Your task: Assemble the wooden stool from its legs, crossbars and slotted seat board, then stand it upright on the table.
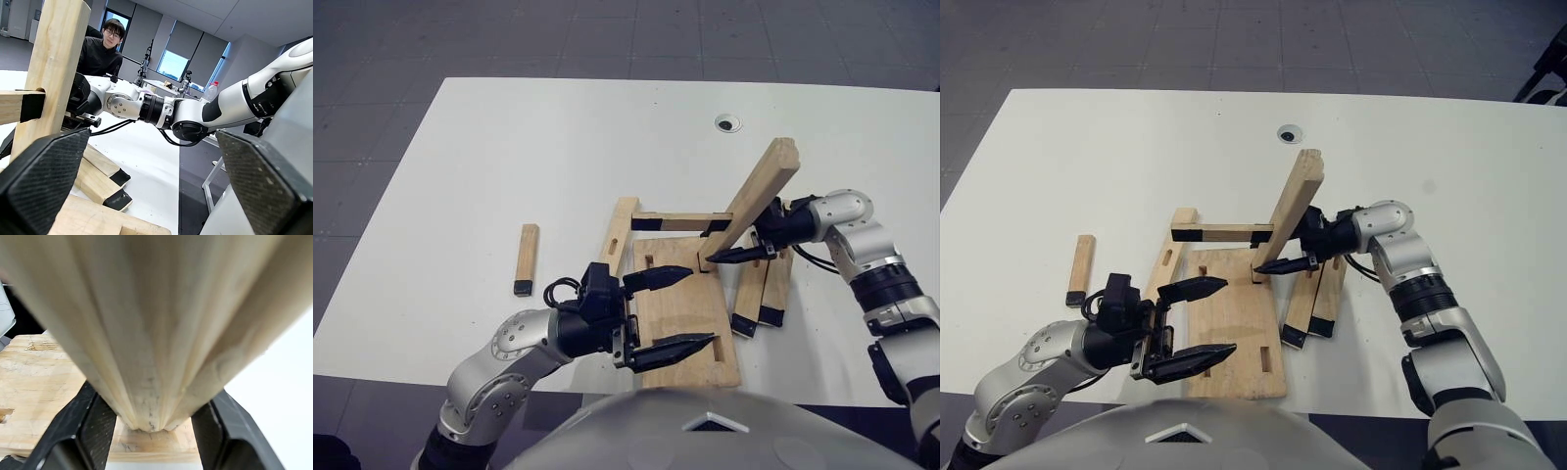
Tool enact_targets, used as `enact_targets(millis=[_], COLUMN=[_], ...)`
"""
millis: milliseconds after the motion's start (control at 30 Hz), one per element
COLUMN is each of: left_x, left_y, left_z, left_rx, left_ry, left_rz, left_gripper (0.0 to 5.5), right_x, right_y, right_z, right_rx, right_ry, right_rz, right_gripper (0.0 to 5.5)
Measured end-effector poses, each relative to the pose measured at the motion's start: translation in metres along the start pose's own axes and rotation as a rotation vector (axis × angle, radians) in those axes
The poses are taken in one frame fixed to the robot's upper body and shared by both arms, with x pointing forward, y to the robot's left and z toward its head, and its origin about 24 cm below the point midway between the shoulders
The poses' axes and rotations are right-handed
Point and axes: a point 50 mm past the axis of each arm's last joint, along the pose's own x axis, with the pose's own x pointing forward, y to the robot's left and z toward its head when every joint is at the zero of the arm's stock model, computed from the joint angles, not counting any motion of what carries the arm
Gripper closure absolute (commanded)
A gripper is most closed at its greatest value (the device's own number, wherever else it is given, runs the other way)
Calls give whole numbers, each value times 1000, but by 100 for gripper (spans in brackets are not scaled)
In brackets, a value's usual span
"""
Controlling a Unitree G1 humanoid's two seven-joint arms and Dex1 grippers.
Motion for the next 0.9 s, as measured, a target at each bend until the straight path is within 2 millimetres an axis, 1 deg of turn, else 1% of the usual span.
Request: enact_targets(millis=[233,333,400,600,733,900], left_x=[0,0,-1,-2,-2,-2], left_y=[0,0,0,0,0,0], left_z=[0,0,-1,-2,-2,-2], left_rx=[-1,-3,-6,-15,-15,-15], left_ry=[0,0,0,0,0,0], left_rz=[1,2,5,31,34,38], left_gripper=[77,77,77,77,77,77], right_x=[0,0,1,1,1,1], right_y=[7,6,4,-3,-5,-4], right_z=[-7,-9,-10,-8,-6,-6], right_rx=[-49,21,109,267,311,302], right_ry=[-59,-60,-57,-26,-15,-13], right_rz=[-65,-61,-54,-39,-32,-33], right_gripper=[347,347,347,347,347,347])
